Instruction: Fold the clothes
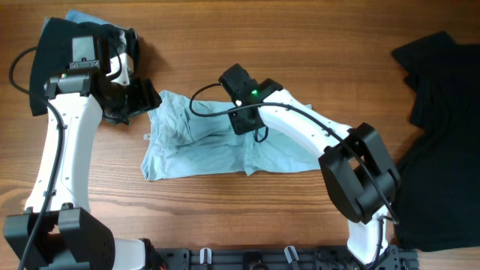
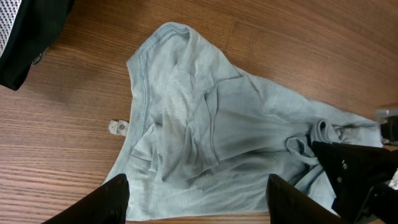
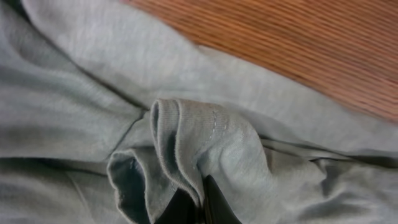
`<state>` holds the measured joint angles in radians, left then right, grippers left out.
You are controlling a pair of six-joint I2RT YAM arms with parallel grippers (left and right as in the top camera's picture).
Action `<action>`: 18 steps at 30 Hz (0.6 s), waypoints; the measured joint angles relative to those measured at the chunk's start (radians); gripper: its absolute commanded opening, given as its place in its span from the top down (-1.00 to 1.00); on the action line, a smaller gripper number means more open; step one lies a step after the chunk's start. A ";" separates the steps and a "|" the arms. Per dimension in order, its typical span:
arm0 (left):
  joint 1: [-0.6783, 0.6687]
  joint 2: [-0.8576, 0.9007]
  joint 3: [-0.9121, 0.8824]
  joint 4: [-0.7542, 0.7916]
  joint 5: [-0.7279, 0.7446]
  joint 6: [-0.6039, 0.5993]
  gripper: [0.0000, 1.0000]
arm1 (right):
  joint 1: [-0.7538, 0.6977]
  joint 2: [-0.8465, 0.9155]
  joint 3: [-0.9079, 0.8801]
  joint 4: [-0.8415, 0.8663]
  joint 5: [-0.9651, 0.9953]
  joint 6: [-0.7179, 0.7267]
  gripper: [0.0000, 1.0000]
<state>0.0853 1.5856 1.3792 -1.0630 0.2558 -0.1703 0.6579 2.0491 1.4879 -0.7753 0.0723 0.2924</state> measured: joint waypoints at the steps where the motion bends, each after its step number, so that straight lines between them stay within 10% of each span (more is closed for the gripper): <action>1: 0.000 0.000 0.000 0.000 0.000 0.000 -0.41 | -0.002 -0.002 0.000 0.002 0.000 0.002 0.92; 6: 0.000 0.000 0.000 0.000 0.000 0.000 -0.41 | -0.012 -0.019 0.000 0.014 0.000 0.003 0.88; 12: 0.000 0.000 0.000 0.001 0.000 0.000 -0.40 | -0.013 -0.026 0.001 0.023 -0.022 0.013 -0.18; 18: 0.000 0.000 0.000 0.000 0.000 0.000 -0.46 | -0.015 -0.029 0.001 0.016 -0.039 0.018 -0.16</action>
<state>0.0853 1.5856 1.3792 -1.0634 0.2558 -0.1703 0.6430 2.0205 1.4887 -0.7589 0.0330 0.3107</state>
